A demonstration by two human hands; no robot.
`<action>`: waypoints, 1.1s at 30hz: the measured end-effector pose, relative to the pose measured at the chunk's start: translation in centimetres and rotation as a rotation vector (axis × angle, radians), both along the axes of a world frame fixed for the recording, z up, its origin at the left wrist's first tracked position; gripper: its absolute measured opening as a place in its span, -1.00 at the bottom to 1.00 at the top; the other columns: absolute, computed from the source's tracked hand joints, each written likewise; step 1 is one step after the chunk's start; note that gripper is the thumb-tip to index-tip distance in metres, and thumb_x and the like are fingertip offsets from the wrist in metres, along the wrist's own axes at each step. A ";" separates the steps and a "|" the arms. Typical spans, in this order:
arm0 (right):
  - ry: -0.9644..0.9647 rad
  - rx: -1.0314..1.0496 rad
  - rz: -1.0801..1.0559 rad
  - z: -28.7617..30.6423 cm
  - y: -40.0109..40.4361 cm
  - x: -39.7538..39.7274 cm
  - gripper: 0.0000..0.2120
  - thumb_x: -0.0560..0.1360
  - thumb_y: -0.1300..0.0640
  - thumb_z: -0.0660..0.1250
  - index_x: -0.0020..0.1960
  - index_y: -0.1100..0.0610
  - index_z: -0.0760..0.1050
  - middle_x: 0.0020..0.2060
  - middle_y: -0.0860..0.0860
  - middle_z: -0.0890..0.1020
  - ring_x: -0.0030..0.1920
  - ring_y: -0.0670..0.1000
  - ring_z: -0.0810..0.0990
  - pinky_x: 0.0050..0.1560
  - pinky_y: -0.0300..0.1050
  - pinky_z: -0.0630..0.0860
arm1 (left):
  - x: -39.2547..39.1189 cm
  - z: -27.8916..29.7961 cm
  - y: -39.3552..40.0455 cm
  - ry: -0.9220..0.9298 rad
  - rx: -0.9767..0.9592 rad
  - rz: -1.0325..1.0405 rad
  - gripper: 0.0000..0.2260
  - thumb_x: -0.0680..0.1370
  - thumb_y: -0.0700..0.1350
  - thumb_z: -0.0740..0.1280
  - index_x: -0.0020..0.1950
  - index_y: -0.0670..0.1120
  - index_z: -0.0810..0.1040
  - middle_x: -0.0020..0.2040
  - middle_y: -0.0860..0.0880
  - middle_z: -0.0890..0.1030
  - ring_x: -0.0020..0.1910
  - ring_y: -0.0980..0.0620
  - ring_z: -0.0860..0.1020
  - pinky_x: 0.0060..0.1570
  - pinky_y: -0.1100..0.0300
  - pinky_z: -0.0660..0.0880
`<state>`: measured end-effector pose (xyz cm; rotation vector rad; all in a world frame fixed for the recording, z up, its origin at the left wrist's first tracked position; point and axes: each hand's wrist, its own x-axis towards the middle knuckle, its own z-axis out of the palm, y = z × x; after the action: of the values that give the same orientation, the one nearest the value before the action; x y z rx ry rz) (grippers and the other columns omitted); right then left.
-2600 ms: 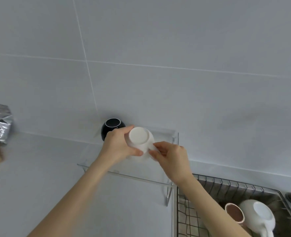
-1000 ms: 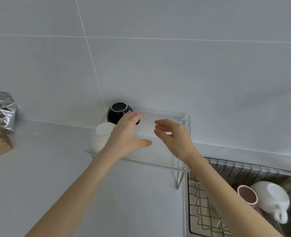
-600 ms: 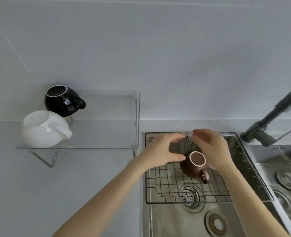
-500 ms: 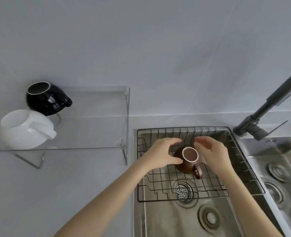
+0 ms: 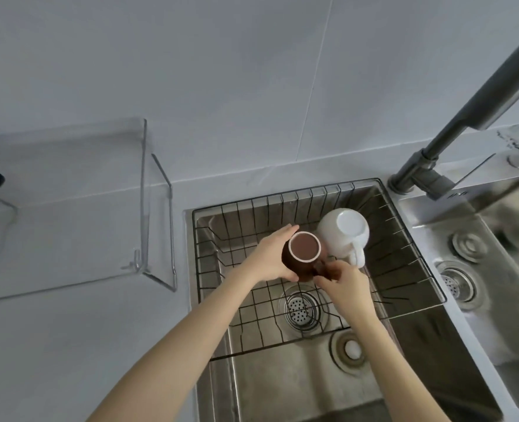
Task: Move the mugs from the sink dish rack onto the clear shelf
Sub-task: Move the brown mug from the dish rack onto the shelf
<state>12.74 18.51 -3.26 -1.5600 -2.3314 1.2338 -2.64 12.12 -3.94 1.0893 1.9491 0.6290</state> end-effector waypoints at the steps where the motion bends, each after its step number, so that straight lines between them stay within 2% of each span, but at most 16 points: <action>1: 0.004 0.004 0.004 -0.1 0.0 -0.1 -0.79 0.37 0.16 0.40 -0.03 0.21 0.54 -0.20 0.07 0.63 -0.16 0.05 0.55 -0.17 -0.16 0.37 | 0.0 -0.3 0.1 0.000 0.006 0.009 -0.05 0.19 -0.19 0.55 0.46 0.00 0.11 0.53 -0.04 0.14 0.49 -0.03 0.14 0.47 -0.01 0.11; 7: 0.033 0.014 0.006 -0.1 -0.1 -0.2 -0.86 0.39 0.20 0.40 -0.08 0.23 0.55 -0.26 0.05 0.59 -0.18 0.05 0.54 -0.21 -0.17 0.37 | 0.0 -0.7 0.2 0.006 0.045 0.042 -0.07 0.14 -0.21 0.58 0.44 -0.04 0.21 0.46 -0.08 0.30 0.45 -0.05 0.24 0.45 0.04 0.15; 10: 0.056 0.021 0.004 0.6 -0.1 -0.2 -0.85 0.38 0.21 0.41 -0.07 0.23 0.56 -0.28 0.04 0.58 -0.20 0.03 0.54 -0.32 -0.30 0.34 | -0.1 0.0 0.0 0.013 0.055 0.054 -0.07 0.14 -0.21 0.58 0.43 -0.06 0.22 0.45 -0.08 0.33 0.43 -0.04 0.27 0.42 0.10 0.17; 13: 0.104 0.022 0.020 2.2 -0.3 -0.7 -0.81 0.39 0.21 0.41 -0.02 0.24 0.57 -0.25 0.03 0.58 -0.16 0.02 0.55 -0.18 -0.23 0.38 | -0.7 1.7 -0.6 0.037 0.084 0.072 -0.08 0.15 -0.19 0.58 0.43 -0.06 0.23 0.43 -0.08 0.36 0.42 -0.03 0.30 0.37 0.16 0.18; 16: 0.160 0.058 0.059 4.7 -0.4 -1.6 -0.80 0.39 0.20 0.41 -0.01 0.24 0.57 -0.23 0.04 0.61 -0.18 0.01 0.55 -0.19 -0.24 0.41 | -1.9 4.7 -1.4 0.068 0.121 0.089 -0.09 0.16 -0.18 0.58 0.43 -0.07 0.23 0.39 -0.08 0.41 0.38 -0.02 0.35 0.28 0.26 0.21; 19: 0.225 0.118 0.107 7.7 -0.8 -2.9 -0.79 0.38 0.16 0.42 -0.01 0.21 0.59 -0.17 0.08 0.69 -0.14 0.02 0.63 -0.05 -0.08 0.56 | -3.2 8.5 -2.7 0.106 0.167 0.111 -0.11 0.18 -0.17 0.57 0.43 -0.06 0.22 0.36 -0.06 0.45 0.34 -0.01 0.38 0.11 0.40 0.20; 23: 0.329 0.180 0.188 12.9 -1.9 -5.2 -0.86 0.37 0.15 0.42 -0.09 0.17 0.62 -0.27 0.03 0.69 -0.19 0.02 0.65 -0.03 0.00 0.59 | -4.9 14.0 -5.4 0.150 0.269 0.187 -0.13 0.19 -0.15 0.56 0.42 -0.02 0.23 0.34 -0.02 0.47 0.32 0.02 0.40 0.21 0.30 0.28; 26: 0.425 0.170 0.240 16.6 -3.0 -7.2 -0.91 0.37 0.18 0.42 -0.16 0.18 0.62 -0.28 0.13 0.72 -0.21 0.10 0.67 -0.05 0.06 0.57 | -6.4 17.7 -7.8 0.197 0.382 0.262 -0.18 0.20 -0.16 0.56 0.40 0.00 0.28 0.31 0.00 0.49 0.29 0.04 0.43 0.20 0.31 0.29; 28: 0.477 0.182 0.287 18.7 -4.0 -8.9 -0.93 0.36 0.21 0.42 -0.20 0.21 0.63 -0.31 0.18 0.71 -0.22 0.14 0.66 -0.10 0.01 0.57 | -7.8 19.7 -9.6 0.216 0.440 0.307 -0.19 0.20 -0.17 0.56 0.39 0.01 0.30 0.31 0.00 0.49 0.29 0.05 0.42 0.26 0.26 0.31; 31: 0.518 0.188 0.364 20.8 -5.7 -11.7 -0.91 0.36 0.22 0.41 -0.23 0.25 0.61 -0.34 0.19 0.71 -0.30 0.09 0.63 -0.30 -0.33 0.48 | -10.1 21.7 -12.2 0.237 0.474 0.371 -0.18 0.19 -0.19 0.56 0.39 -0.02 0.30 0.32 -0.01 0.48 0.31 0.04 0.42 0.34 0.16 0.32; 33: 0.532 0.182 0.406 21.5 -6.8 -13.7 -0.90 0.35 0.21 0.41 -0.23 0.27 0.60 -0.34 0.20 0.70 -0.32 0.04 0.59 -0.38 -0.37 0.42 | -11.6 22.4 -14.0 0.251 0.480 0.409 -0.17 0.18 -0.19 0.57 0.39 -0.03 0.30 0.31 -0.02 0.49 0.31 0.03 0.43 0.35 0.11 0.33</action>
<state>-0.93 11.71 18.25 -0.6113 -2.3543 1.2605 -14.26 -1.84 18.46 1.0919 2.3337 1.2858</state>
